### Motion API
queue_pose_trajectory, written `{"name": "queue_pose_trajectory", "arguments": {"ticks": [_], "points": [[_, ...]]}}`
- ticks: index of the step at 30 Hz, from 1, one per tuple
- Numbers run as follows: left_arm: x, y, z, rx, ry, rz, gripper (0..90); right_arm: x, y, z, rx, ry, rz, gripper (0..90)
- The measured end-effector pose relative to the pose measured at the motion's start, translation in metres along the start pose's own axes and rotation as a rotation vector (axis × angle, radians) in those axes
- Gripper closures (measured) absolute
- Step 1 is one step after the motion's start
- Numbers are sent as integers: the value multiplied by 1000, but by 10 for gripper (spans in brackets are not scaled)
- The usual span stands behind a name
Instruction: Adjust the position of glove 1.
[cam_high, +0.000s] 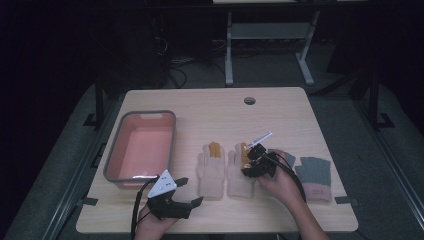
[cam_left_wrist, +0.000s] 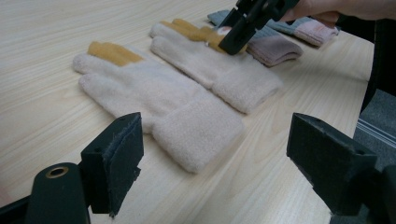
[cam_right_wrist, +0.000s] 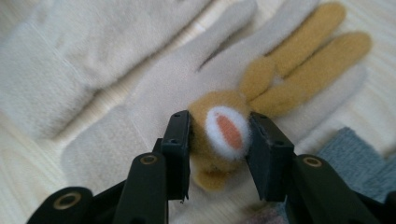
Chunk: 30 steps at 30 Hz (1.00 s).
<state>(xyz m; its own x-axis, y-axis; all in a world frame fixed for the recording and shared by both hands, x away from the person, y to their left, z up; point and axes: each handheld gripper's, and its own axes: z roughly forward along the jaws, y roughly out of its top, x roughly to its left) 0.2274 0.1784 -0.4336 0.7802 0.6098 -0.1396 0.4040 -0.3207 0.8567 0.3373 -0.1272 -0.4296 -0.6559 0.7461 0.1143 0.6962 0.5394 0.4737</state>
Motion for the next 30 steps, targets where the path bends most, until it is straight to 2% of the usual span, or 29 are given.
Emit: {"name": "queue_pose_trajectory", "arguments": {"ticks": [4, 7, 12, 14, 16, 20, 25, 30], "points": [[0, 0, 0, -2, 0, -2, 188, 2, 4, -6, -5, 2, -6, 622], [-1, 0, 0, -4, 1, -6, 188, 7, 10, -12, 2, -7, -37, 623], [-1, 0, 0, -3, 4, -5, 189, 9, 17, -22, -5, -7, -44, 623], [0, 1, -1, -2, 5, 2, 189, 11, 23, -31, -17, -8, -54, 623], [0, 0, -1, -5, 6, -13, 189, 13, 28, -38, -24, -3, -66, 623], [0, 1, -1, -7, 6, -15, 189, 18, 38, -48, -29, 0, -79, 623], [1, 1, -2, -8, 6, -11, 188, 27, 51, -52, -40, 17, -103, 623], [1, 0, -2, -9, 7, -13, 188, 38, 65, -48, -44, 43, -128, 623]]}}
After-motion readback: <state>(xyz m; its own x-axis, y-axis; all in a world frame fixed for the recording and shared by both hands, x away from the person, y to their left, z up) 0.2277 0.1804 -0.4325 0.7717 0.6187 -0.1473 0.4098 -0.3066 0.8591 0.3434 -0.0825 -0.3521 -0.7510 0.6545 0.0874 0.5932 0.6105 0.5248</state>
